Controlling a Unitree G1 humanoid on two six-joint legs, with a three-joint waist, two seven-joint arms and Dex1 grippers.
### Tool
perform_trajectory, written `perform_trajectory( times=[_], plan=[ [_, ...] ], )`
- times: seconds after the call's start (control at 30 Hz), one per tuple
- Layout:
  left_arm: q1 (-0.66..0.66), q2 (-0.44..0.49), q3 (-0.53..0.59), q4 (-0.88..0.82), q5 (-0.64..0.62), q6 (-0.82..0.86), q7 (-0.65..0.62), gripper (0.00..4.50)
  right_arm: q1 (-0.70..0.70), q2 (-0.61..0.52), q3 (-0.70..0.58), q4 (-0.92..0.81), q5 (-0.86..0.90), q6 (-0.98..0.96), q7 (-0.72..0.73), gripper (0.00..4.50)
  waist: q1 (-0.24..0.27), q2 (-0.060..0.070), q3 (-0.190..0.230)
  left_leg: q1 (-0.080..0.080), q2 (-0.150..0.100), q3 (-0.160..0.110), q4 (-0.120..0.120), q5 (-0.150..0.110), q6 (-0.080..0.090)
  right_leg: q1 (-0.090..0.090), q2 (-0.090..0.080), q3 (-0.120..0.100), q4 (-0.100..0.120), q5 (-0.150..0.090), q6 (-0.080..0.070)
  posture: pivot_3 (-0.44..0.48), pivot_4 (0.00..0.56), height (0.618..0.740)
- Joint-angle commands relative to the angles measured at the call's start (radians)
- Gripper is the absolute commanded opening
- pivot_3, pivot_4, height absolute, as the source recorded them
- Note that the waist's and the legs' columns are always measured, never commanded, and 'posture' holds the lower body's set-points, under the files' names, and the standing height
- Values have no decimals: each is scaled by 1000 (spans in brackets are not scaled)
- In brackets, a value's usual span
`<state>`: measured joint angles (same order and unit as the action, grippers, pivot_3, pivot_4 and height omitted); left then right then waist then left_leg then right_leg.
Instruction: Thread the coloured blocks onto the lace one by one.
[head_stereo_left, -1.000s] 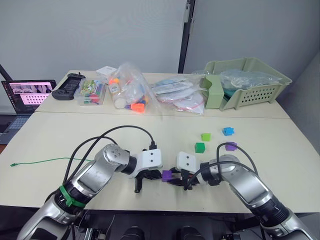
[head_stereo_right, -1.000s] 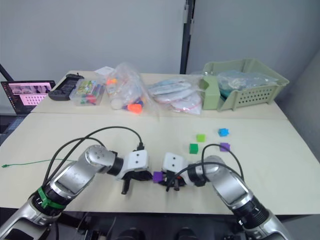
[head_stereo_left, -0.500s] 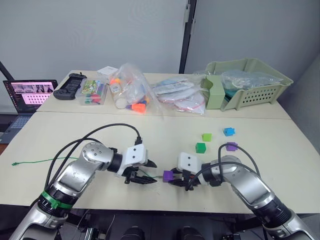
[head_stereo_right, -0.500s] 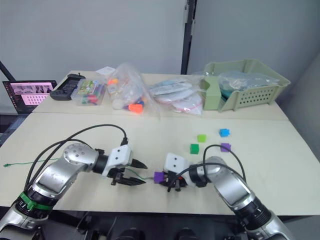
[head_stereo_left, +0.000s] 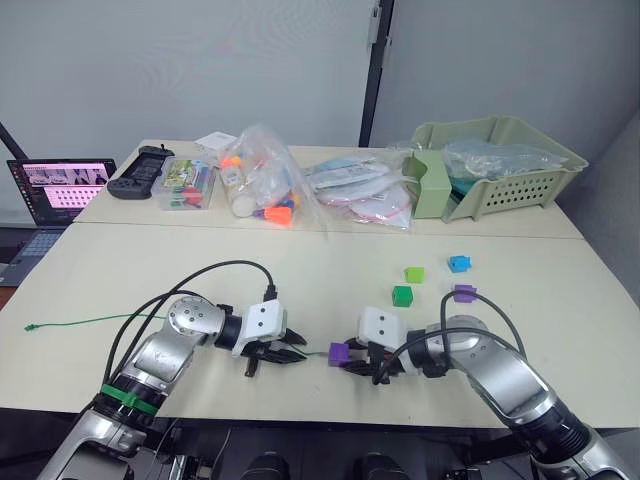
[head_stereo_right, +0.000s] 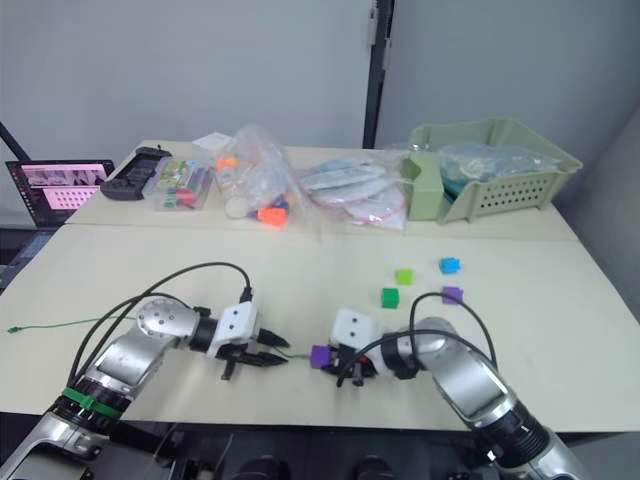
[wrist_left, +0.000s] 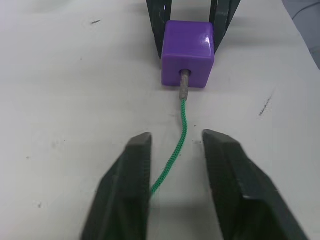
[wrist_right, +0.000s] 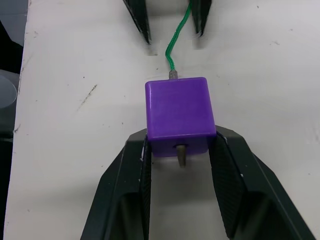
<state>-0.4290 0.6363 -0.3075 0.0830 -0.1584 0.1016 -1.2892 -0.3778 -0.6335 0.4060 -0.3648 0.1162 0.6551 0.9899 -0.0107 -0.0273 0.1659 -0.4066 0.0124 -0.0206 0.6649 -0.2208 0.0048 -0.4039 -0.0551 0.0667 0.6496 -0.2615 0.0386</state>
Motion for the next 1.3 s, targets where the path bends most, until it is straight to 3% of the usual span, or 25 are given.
perform_trajectory(
  times=[0.03,0.1,0.77,0.93,1.0,1.2,1.23,1.3],
  plan=[
    [3,-15,-3,0,5,-32,4,198,18,-21,-14,-29,11,25,-6,1142,0,0,0,0,0,0,0,0,0,0,0,0,0,0,0,0,150,740],
    [1,-27,0,1,-1,-33,11,0,21,-24,-15,-34,15,29,-11,1142,0,0,0,0,0,0,0,0,0,0,0,0,0,0,0,0,150,740],
    [-20,-63,-43,-62,89,39,105,0,-31,31,52,1,2,28,-48,1142,-14,0,0,1,1,-1,0,0,0,0,3,0,1,0,0,0,150,740],
    [-31,-57,-32,-91,59,86,92,1480,-28,35,44,-1,11,32,-55,1142,-13,0,0,2,1,-1,0,0,0,0,3,0,1,0,0,0,150,740],
    [-31,-48,-27,-116,40,114,76,2161,-22,37,19,-20,31,35,-57,2208,-15,0,0,1,2,-1,0,0,0,0,3,0,1,0,0,0,150,740],
    [-45,6,-25,-189,21,159,34,4164,18,-15,-62,-108,92,73,-46,4253,-6,0,0,0,1,-3,0,0,0,-1,1,0,1,0,0,0,150,740],
    [-56,5,-27,-193,21,167,35,4436,33,-34,-79,-121,100,71,-42,4485,-3,0,0,0,0,-3,0,0,0,-1,1,0,0,0,0,0,150,740],
    [-78,-14,-44,-183,43,161,52,4436,69,-67,-114,-131,110,52,-35,4485,4,0,0,0,0,-2,0,0,0,0,1,0,0,0,0,0,150,740]
  ],
)
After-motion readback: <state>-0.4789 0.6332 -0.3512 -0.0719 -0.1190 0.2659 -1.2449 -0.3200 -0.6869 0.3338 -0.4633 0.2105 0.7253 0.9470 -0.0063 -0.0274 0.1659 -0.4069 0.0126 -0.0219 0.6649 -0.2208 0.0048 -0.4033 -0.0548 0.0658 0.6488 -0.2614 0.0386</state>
